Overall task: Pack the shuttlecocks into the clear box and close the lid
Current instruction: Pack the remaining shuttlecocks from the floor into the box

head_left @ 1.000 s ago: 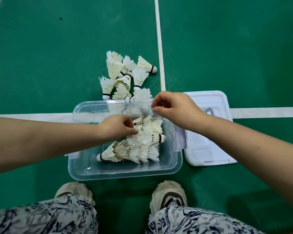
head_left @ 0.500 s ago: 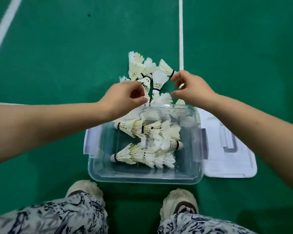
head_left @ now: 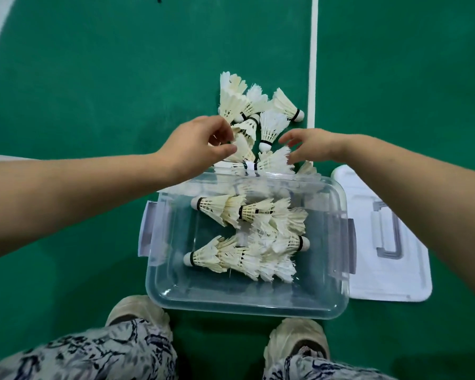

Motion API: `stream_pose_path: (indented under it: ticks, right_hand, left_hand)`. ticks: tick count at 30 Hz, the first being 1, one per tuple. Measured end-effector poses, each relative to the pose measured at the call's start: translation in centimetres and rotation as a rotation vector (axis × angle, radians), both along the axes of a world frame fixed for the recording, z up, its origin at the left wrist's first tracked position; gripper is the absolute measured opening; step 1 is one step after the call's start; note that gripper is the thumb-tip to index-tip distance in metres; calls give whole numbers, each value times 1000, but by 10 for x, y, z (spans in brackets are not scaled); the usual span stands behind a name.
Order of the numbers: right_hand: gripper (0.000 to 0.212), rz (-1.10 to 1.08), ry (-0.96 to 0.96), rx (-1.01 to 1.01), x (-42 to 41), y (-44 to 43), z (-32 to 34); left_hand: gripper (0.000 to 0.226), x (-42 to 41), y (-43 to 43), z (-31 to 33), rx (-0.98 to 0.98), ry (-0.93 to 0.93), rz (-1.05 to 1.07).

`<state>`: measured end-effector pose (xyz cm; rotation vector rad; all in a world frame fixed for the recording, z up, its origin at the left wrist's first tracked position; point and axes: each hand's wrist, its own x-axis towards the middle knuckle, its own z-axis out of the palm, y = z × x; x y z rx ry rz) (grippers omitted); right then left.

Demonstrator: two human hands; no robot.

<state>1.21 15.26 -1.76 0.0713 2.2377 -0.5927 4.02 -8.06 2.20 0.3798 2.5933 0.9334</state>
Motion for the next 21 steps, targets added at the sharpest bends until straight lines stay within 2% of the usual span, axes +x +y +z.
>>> stream_pose_path:
  ticks: [4,8,12,14,17,21]
  right_hand:
    - [37,49,77,78,1,-6,-3]
    - [6,49,112,79,5,-5,-6]
    - [18,57,122,54,8,-4,-3]
    - [10,40,148,47,6,-3,1]
    - [28,19,226,62,3,-3,12]
    - [25,37,340,75,9,-6,27]
  left_hand:
    - [12,-1,1,-3,-3,-19,7]
    - [15,2,1,-2,-10,-19,5]
    - [14,7,2,1,-12,-28,-17]
    - [15,8,2,4,-19,-24,-26]
    - [15,10,2,11,-23,-14,-24]
    - [12,16,4,18,-13,-7,-32]
